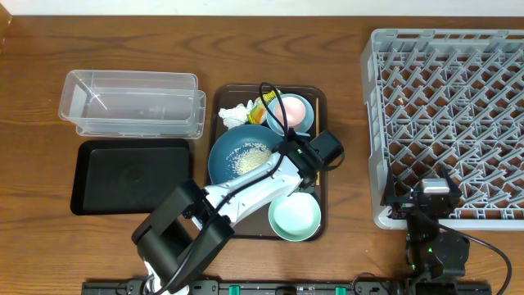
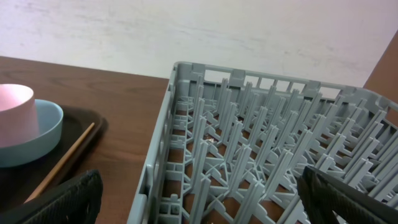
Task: Sort waste into correct bins and load items into the dishwasher rack
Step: 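Lift the blue plate with the left gripper toward the black tray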
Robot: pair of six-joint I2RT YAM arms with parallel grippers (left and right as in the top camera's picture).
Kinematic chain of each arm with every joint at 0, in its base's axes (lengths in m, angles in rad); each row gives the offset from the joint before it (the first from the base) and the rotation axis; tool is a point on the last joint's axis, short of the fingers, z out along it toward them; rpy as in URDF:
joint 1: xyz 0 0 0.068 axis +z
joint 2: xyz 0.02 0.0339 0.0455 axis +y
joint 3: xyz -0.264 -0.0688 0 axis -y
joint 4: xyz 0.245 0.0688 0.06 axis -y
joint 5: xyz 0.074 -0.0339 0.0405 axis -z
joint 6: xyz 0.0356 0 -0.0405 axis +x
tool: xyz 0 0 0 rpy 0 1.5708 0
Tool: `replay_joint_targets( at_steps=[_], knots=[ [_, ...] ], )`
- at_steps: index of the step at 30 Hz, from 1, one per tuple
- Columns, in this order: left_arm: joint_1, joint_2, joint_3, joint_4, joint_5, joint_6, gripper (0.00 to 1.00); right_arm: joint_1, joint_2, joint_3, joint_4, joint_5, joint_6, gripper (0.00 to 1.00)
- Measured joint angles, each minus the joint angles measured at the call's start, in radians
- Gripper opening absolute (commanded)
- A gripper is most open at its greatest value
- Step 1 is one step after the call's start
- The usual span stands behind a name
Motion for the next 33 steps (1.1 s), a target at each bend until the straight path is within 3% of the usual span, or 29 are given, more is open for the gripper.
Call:
replay_joint_targets(
  at_steps=[15, 33],
  knots=[
    [0.000, 0.000, 0.000, 0.009, -0.034, -0.018, 0.07, 0.000, 0.000, 0.000, 0.000, 0.000, 0.000, 0.99],
    [0.001, -0.048, 0.088, -0.124, -0.039, -0.012, 0.06, 0.000, 0.000, 0.000, 0.000, 0.000, 0.000, 0.99]
  ],
)
